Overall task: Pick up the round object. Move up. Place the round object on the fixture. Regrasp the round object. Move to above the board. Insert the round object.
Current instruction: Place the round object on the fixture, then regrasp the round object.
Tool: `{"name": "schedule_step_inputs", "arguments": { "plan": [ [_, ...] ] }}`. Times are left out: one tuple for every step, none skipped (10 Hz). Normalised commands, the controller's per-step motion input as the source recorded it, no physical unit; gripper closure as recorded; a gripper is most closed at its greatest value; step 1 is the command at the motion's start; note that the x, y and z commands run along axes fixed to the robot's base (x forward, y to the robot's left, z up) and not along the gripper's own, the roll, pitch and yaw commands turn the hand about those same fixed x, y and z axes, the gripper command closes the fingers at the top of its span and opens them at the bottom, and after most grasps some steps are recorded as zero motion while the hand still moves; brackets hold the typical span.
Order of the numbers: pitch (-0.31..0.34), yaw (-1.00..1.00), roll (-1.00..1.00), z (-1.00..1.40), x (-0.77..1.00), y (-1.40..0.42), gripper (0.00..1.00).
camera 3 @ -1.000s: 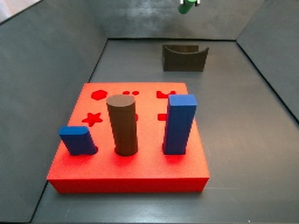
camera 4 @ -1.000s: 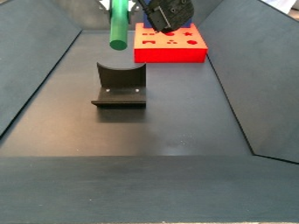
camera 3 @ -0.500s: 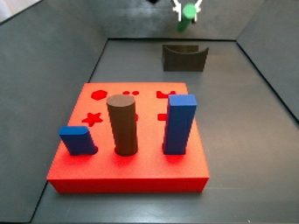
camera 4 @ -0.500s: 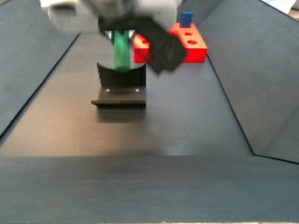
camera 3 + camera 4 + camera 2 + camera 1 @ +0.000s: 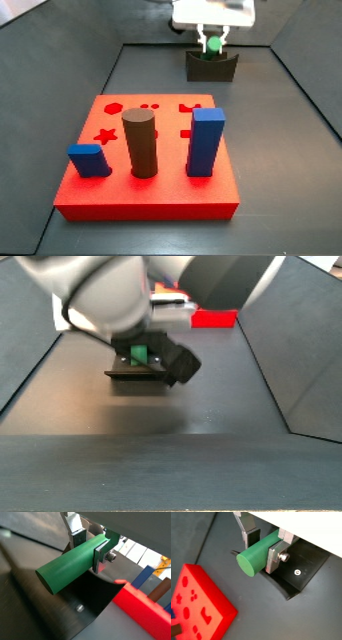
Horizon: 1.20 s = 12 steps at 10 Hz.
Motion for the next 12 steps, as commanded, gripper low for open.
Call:
{"name": "schedule_step_inputs", "arguments": {
  "plan": [
    [-0.036,-0.15,-0.16,-0.43,0.11,0.07,1.0],
    [-0.052,-0.12,-0.15,-0.26,0.1,0.06,1.0],
    [-0.063,-0.09,-0.11,-0.18,0.06,0.08,1.0],
    [-0.064,-0.08,-0.11,-0.18,0.06,0.08,1.0],
    [-0.064,-0.06,-0.11,-0.18,0.06,0.08,1.0],
    [0.0,0.0,0.0,0.0,0.0,0.0,0.0],
    [0.025,-0.03,0.01,1.0,0.0,0.0,0.0],
    [0.026,-0.03,0.01,1.0,0.0,0.0,0.0],
    [0.035,-0.02,0.03,1.0,-0.02,0.01,0.0],
    [0.037,-0.01,0.04,1.0,-0.03,0.0,0.0],
    [0.048,-0.01,0.05,1.0,-0.03,0.0,0.0],
    [0.054,-0.01,0.05,0.96,-0.03,0.01,0.0]
  ]
}}
